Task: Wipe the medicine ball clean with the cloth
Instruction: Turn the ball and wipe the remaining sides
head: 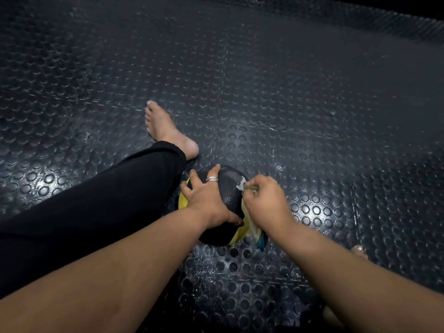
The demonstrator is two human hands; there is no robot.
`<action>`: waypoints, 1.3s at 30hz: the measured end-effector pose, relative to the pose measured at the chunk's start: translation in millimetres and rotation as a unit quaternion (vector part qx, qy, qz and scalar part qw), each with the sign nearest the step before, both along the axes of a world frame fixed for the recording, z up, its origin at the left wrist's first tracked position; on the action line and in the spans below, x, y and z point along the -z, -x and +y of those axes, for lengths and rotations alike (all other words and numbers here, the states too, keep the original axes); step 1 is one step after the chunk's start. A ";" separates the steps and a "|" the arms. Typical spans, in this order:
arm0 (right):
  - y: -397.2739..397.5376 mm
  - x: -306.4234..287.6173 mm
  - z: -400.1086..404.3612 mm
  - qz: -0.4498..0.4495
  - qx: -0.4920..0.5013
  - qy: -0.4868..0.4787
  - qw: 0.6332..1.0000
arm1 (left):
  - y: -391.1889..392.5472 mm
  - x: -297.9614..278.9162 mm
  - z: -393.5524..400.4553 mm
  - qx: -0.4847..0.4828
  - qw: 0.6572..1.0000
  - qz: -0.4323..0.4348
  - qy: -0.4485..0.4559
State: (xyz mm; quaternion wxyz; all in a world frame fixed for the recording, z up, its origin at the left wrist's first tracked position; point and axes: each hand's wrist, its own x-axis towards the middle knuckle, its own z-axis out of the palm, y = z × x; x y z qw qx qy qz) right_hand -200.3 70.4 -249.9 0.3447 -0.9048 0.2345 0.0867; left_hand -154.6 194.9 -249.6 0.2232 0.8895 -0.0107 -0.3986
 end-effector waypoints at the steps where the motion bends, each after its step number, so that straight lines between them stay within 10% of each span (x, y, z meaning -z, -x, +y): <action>1: -7.0 2.5 -3.9 0.008 0.007 -0.004 1.000 | 1.5 -0.2 0.5 0.008 1.000 0.002 -0.005; 39: 2.7 6.8 -6.1 0.010 0.108 -0.027 0.994 | 21.6 -0.5 -6.9 0.032 0.999 -0.006 -0.008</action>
